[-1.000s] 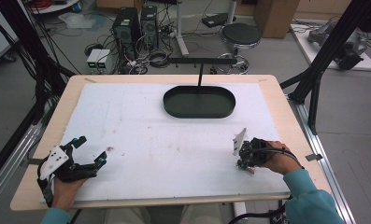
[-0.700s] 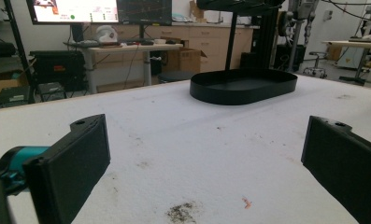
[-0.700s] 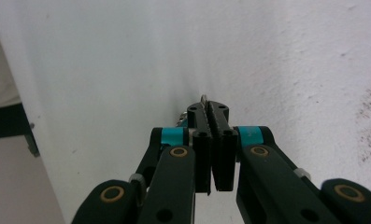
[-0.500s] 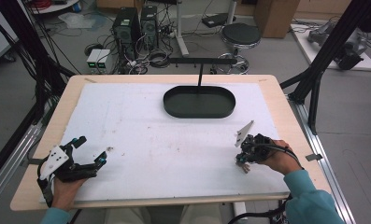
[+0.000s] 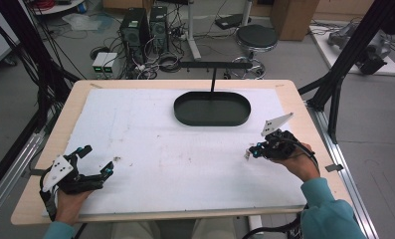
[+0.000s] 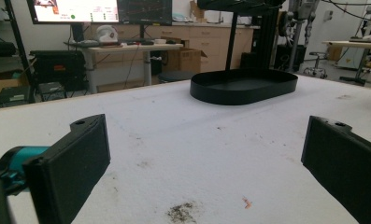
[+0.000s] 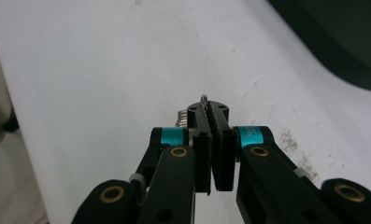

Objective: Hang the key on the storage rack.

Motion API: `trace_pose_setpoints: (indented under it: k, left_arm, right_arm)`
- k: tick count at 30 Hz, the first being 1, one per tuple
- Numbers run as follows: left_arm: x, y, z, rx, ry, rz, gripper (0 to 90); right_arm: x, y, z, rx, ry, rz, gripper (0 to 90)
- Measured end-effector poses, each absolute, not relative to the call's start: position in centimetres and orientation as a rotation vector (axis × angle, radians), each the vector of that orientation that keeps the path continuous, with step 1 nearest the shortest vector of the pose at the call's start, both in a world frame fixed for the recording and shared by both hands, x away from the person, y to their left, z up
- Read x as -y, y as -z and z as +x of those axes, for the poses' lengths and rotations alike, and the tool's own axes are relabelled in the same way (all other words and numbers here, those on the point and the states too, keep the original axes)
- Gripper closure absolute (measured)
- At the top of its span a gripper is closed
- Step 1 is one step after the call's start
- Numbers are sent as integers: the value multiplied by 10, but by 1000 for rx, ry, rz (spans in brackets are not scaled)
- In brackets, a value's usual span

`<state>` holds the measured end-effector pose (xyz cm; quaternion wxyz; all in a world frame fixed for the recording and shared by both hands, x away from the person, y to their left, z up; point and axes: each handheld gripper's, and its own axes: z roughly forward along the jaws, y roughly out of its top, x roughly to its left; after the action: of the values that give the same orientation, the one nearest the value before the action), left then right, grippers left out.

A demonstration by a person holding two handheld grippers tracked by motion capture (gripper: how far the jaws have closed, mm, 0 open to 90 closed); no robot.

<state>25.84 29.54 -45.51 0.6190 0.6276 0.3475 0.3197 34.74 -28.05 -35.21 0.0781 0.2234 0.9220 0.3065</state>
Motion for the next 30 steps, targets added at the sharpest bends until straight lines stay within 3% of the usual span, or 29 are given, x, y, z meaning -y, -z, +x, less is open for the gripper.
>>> trace_pose_setpoints:
  k: [16, 30]
  left_arm:
    - [-296, 455, 259, -809, -730, 1440, 17]
    - [-295, 455, 260, -813, -728, 1445, 17]
  right_arm:
    - [286, 308, 375, -2511, -1228, 799, 889]
    - [283, 256, 434, -2403, -1296, 850, 889]
